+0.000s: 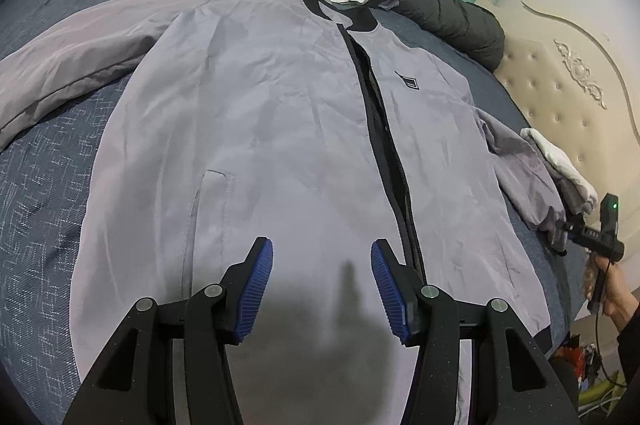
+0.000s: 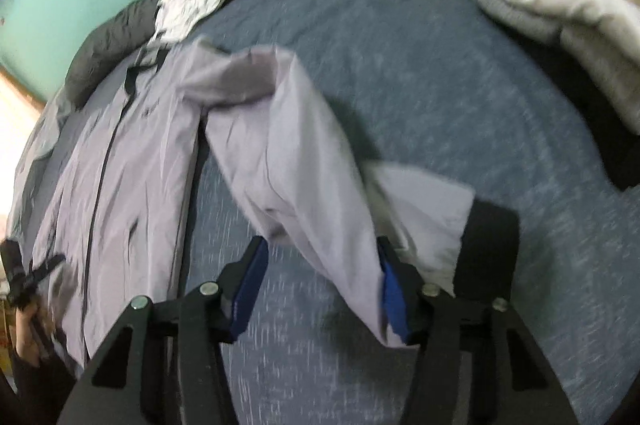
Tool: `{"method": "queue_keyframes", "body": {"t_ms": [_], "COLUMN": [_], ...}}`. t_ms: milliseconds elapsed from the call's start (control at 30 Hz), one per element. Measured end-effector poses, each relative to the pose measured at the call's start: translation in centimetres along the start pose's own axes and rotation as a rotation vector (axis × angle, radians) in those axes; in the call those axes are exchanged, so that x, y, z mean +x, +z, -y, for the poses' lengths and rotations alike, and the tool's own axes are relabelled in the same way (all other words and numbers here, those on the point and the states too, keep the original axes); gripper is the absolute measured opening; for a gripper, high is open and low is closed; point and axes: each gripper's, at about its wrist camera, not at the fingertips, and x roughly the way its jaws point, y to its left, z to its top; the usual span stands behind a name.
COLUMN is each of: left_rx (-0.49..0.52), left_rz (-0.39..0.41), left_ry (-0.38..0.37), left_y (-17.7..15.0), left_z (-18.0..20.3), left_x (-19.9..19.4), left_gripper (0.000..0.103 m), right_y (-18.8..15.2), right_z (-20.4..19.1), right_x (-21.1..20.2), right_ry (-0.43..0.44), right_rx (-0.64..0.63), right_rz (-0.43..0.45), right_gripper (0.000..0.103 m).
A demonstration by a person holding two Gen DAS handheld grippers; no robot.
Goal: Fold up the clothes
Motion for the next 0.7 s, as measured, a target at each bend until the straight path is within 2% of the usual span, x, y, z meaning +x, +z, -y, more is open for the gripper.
{"method": "queue_keyframes", "body": {"t_ms": [167,300,367,433,500,567,700], "left_rx": [0.009,0.008,0.006,0.005,0.003,0.001,-0.001], "left_rz": [-0.003,0.0,0.005,0.01,0.013,0.016,0.015], "left_ry": [-0.005,-0.007,-0.007,-0.007,-0.007,-0.01,-0.008], "left_y": [-0.1,-0.1,-0.1,0.0,0.0,0.1,0.1], "left_z": [0.3,0.3,0.2,0.2,0.1,0.1,0.2], "left_x": [-0.1,-0.3,-0.4,-0.5,-0.6,-0.6,-0.5], "left_gripper": [0.056,0.056,0.056,0.057,0.057,0.058,0.058], "right_y": [-2.6,-3.8,-4.3,-4.5,-4.4,-4.3,-3.7], "right_z": [0.0,1.1,1.9,3.3,5.0,6.9,8.5], "right_x": [1.2,-1.5,-4.0,-5.4,-6.7,-6.6,-4.4], "right_ry": [0.004,0.066,0.071,0.031,-0.03,-0.124,-0.155], "right_rx": [0.017,0.087,0.117,0.167,0.233,0.319,0.381], "right_rz": [-0.066,0.036,0.147,0.207,0.256,0.243,0.168], "right_gripper": [0.055,0.055,0.055,0.056,0.062,0.063,0.063]}}
